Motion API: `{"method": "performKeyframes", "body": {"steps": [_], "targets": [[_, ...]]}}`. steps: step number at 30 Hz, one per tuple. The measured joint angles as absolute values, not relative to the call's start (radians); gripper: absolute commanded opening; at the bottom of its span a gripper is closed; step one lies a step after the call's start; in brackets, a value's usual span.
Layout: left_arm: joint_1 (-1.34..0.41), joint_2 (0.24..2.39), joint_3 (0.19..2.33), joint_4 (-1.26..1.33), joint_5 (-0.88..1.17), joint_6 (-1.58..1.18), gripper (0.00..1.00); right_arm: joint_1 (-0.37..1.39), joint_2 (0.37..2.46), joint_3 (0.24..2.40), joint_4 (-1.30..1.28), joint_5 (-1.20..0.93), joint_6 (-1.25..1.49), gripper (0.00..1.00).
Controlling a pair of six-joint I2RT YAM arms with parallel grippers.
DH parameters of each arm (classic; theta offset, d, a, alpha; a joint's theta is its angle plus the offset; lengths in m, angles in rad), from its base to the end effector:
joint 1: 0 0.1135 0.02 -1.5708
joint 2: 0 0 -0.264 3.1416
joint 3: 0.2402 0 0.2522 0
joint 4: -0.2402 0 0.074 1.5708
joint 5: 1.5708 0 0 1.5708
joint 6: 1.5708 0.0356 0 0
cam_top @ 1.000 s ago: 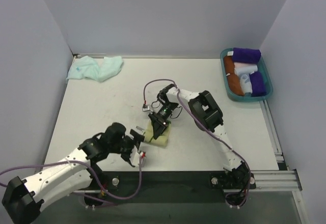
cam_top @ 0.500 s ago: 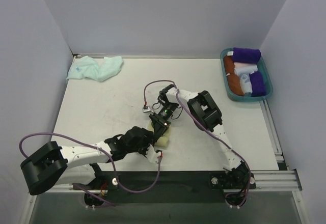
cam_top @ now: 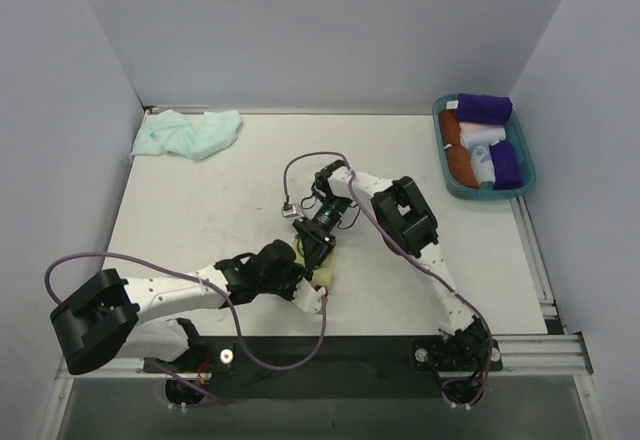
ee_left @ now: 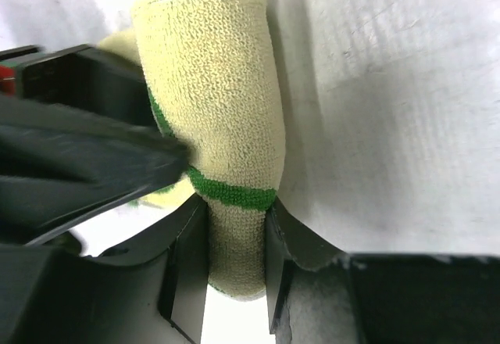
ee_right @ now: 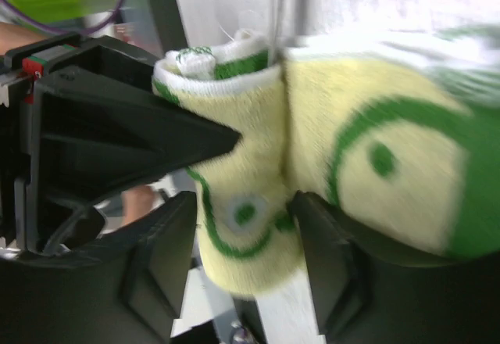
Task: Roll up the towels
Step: Roll the towel
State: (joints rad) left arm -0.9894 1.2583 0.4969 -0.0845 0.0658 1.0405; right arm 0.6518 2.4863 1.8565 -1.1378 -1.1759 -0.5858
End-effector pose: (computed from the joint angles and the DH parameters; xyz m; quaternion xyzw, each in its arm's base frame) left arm 0.1245 -0.1936 0.1572 0.8000 0.4832 -0.0217 0.3550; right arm 0.3342 0.2964 0.0926 0.4359 -0.7061 -0.5490 0.0999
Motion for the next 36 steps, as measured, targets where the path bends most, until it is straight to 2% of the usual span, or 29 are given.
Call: {"method": "performKeyframes", "body": {"steps": [1, 4, 7, 14, 23, 28, 33, 36], "targets": [[-0.990, 1.263, 0.522, -0.128, 0.077, 1.019, 0.08, 0.645, 2.477, 1.867, -1.137, -1.161, -0.579, 0.69], [-0.990, 1.291, 0.593, -0.242, 0.121, 0.951, 0.04, 0.605, 2.430, 1.923, -1.124, -1.086, -0.560, 0.82], [-0.990, 1.332, 0.665, -0.344, 0.184, 0.889, 0.03, 0.548, 2.361, 1.969, -1.097, -1.018, -0.547, 0.84], [-0.883, 1.473, 0.828, -0.540, 0.387, 0.805, 0.02, 0.392, 2.120, 1.947, -1.045, -0.928, -0.501, 0.83], [-0.658, 1.876, 1.205, -0.896, 0.694, 0.830, 0.02, 0.243, 1.758, 1.628, -1.004, -0.894, -0.487, 0.84], [-0.560, 2.132, 1.445, -1.175, 0.833, 0.931, 0.07, 0.189, 1.576, 1.479, -0.992, -0.846, -0.503, 0.83], [-0.490, 2.348, 1.653, -1.401, 0.940, 1.019, 0.09, 0.255, 1.385, 1.336, -0.973, -0.775, -0.513, 0.74], [-0.474, 2.422, 1.722, -1.489, 0.976, 1.047, 0.09, 0.436, 1.305, 1.230, -0.902, -0.666, -0.499, 0.72]]}}
